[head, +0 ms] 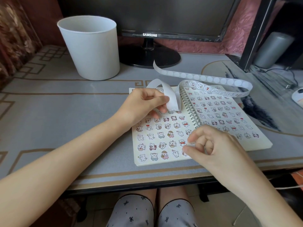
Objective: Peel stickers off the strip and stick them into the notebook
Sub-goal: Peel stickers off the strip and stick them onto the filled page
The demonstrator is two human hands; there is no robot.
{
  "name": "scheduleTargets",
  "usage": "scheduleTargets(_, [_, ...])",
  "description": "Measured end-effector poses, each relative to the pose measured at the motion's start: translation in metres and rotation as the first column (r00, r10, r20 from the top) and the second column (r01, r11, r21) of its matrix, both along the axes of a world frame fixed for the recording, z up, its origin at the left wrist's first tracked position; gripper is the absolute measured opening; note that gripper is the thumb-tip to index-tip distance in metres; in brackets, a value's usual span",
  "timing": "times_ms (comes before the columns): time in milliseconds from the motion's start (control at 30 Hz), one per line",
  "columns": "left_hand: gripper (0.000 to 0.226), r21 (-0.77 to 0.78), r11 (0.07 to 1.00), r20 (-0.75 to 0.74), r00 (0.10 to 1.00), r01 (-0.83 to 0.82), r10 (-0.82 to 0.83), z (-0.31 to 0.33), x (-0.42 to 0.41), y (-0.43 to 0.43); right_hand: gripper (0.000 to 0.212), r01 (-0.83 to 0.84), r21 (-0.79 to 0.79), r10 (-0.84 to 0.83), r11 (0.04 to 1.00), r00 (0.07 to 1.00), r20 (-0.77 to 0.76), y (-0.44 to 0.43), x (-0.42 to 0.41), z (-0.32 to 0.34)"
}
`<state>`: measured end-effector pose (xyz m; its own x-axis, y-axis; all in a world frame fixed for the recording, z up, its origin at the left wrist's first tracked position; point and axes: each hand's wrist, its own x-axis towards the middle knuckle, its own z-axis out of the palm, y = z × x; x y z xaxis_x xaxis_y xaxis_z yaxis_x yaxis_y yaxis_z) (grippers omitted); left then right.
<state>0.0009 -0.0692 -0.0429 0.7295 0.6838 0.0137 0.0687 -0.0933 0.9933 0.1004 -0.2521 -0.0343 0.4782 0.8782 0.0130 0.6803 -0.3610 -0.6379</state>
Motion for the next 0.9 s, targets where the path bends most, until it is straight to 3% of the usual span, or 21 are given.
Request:
scheduleTargets(400, [0.015, 0.01, 1.0, -0.007, 1.0, 0.008, -0.008, 0.0, 0.0, 0.0, 0.015, -0.064, -0.013, 0.065, 0.998, 0.996, 0.06, -0.001, 0.004, -0.004])
scheduleTargets(533, [0.016, 0.004, 1.0, -0.008, 1.0, 0.001, -0.001, 0.0, 0.0, 0.0, 0.011, -0.069, -0.008, 0.069, 0.998, 0.998, -0.002, 0.004, 0.009, 0.004])
scheduleTargets(800, [0.022, 0.026, 1.0, 0.017, 1.0, -0.014, 0.014, 0.002, 0.001, -0.001, 0.004, -0.021, 0.348, 0.076, 0.937, 0.986, -0.146, 0.054, 0.029, 0.014])
scheduleTargets(900, [0.023, 0.04, 0.999, 0.03, 0.999, -0.023, 0.022, 0.002, 0.0, -0.002, 0.004, -0.112, 0.388, 0.205, 0.915, 0.956, -0.209, 0.073, 0.052, 0.019])
